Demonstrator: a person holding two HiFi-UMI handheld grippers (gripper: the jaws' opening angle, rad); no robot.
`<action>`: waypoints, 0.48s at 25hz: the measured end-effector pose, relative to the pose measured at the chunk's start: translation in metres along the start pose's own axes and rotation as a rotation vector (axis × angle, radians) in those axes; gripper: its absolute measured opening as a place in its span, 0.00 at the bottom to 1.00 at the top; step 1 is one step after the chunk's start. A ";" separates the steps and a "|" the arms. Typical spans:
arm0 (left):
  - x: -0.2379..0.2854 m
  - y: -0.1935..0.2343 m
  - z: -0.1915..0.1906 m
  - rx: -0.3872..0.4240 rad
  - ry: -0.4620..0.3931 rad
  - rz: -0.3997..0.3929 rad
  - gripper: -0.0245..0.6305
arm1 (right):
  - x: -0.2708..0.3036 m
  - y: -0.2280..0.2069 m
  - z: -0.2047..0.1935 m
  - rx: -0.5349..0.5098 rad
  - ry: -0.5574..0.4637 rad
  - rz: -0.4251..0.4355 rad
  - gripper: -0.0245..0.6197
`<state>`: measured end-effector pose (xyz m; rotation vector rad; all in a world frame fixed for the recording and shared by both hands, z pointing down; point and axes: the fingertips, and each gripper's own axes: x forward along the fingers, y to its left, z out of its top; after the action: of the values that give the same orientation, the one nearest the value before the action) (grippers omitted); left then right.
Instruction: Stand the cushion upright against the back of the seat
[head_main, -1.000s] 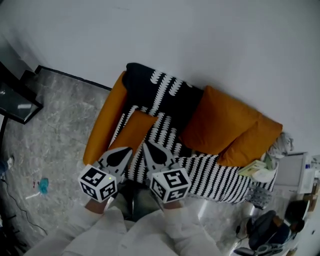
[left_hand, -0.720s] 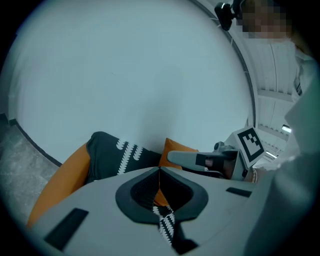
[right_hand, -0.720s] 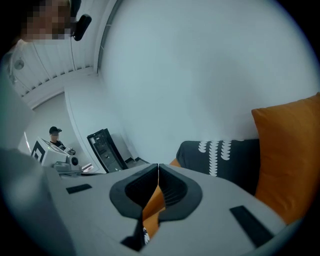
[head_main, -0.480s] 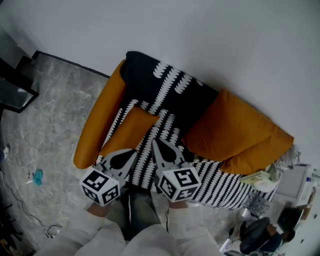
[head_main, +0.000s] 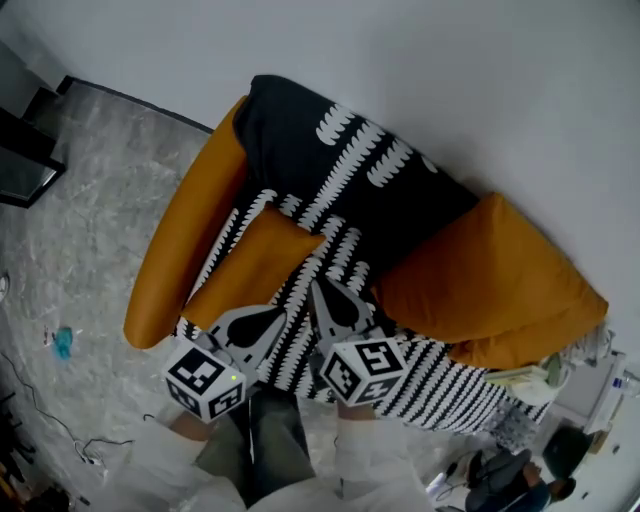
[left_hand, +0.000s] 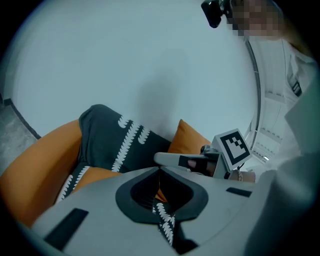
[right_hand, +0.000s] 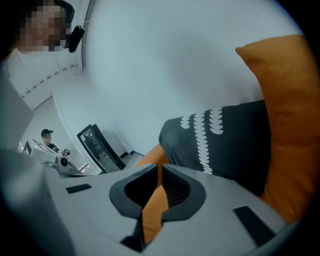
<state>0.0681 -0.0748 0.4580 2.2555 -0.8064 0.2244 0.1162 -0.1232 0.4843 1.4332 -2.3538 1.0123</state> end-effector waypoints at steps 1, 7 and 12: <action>0.005 0.005 -0.004 -0.008 0.005 0.004 0.05 | 0.007 -0.006 -0.005 0.005 0.004 -0.002 0.06; 0.028 0.026 -0.025 -0.066 0.014 0.021 0.05 | 0.045 -0.032 -0.028 0.072 0.015 0.004 0.10; 0.047 0.044 -0.031 -0.085 0.016 0.028 0.05 | 0.076 -0.058 -0.037 0.132 0.019 -0.024 0.19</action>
<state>0.0809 -0.1005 0.5238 2.1616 -0.8239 0.2175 0.1208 -0.1701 0.5755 1.4862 -2.2888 1.1895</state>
